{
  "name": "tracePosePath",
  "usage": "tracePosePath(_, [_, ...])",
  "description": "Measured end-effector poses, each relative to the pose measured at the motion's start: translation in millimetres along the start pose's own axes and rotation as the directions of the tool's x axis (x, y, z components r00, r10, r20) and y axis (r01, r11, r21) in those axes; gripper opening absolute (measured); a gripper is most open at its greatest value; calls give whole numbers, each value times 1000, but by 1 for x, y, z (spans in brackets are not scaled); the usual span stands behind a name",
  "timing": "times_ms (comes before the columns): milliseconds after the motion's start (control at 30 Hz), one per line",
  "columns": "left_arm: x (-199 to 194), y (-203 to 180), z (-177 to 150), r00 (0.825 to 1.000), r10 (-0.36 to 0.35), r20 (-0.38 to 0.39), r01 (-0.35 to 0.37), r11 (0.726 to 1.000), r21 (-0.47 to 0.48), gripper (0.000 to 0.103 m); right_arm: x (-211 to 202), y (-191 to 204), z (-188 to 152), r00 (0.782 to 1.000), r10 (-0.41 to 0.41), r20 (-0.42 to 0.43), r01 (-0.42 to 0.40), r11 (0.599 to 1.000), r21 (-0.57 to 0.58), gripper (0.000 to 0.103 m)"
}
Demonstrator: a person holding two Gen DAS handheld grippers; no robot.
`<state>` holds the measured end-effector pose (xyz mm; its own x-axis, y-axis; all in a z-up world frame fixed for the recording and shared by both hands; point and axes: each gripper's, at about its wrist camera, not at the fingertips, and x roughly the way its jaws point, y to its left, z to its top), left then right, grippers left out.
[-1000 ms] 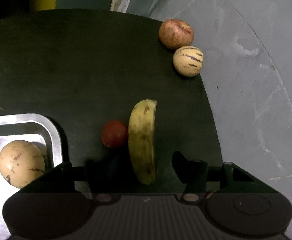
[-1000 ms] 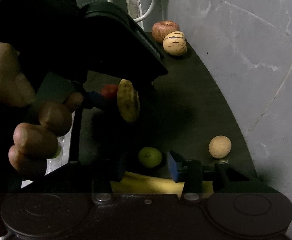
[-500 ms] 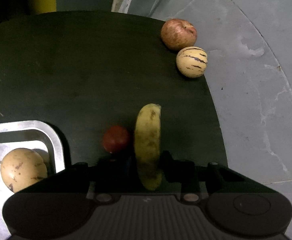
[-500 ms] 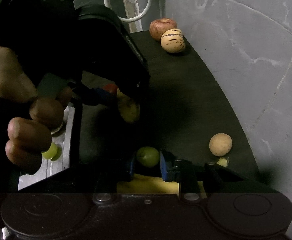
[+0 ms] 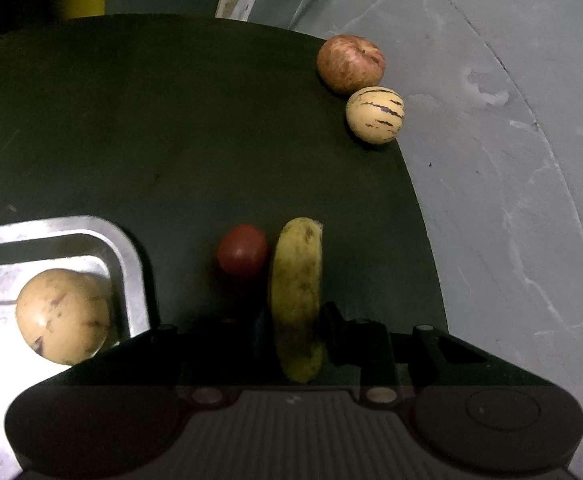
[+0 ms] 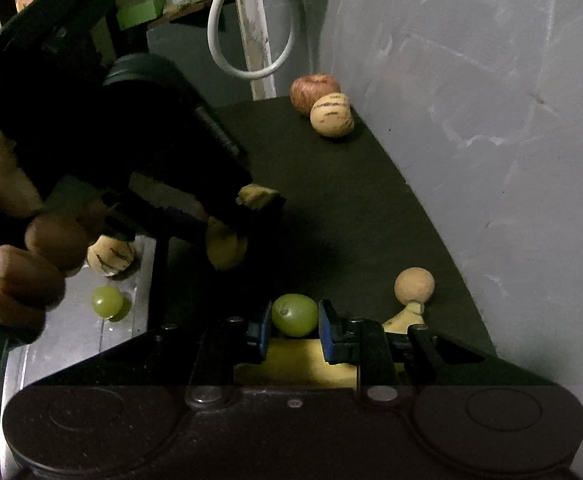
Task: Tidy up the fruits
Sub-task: 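Grasp the small banana with the left gripper while the right gripper grasps the green grape, then carry the banana and grape over the tray and open both grippers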
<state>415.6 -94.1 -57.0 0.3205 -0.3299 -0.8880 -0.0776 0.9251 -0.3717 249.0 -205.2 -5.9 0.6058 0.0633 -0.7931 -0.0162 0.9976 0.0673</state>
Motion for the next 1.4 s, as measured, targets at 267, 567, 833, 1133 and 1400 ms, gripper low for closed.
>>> tracePosePath(267, [-28, 17, -10, 999, -36, 14, 36, 999, -15, 31, -20, 11, -4, 999, -14, 46, 15, 1000, -2, 26])
tracePosePath(567, [-73, 43, -33, 996, -58, 63, 59, 998, -22, 31, -42, 39, -8, 997, 12, 74, -10, 999, -33, 26])
tracePosePath(833, [-116, 80, -63, 990, -46, 133, 52, 998, -40, 31, -44, 76, -15, 996, 66, 66, -61, 994, -86, 26])
tracePosePath(1133, [-152, 125, -95, 984, -15, 175, 32, 995, -93, 31, -39, 116, -23, 990, 133, 39, -125, 980, -153, 26])
tracePosePath(1400, [-171, 151, -117, 979, 21, 202, 5, 992, -128, 31, -30, 139, -30, 985, 175, 3, -171, 964, -206, 26])
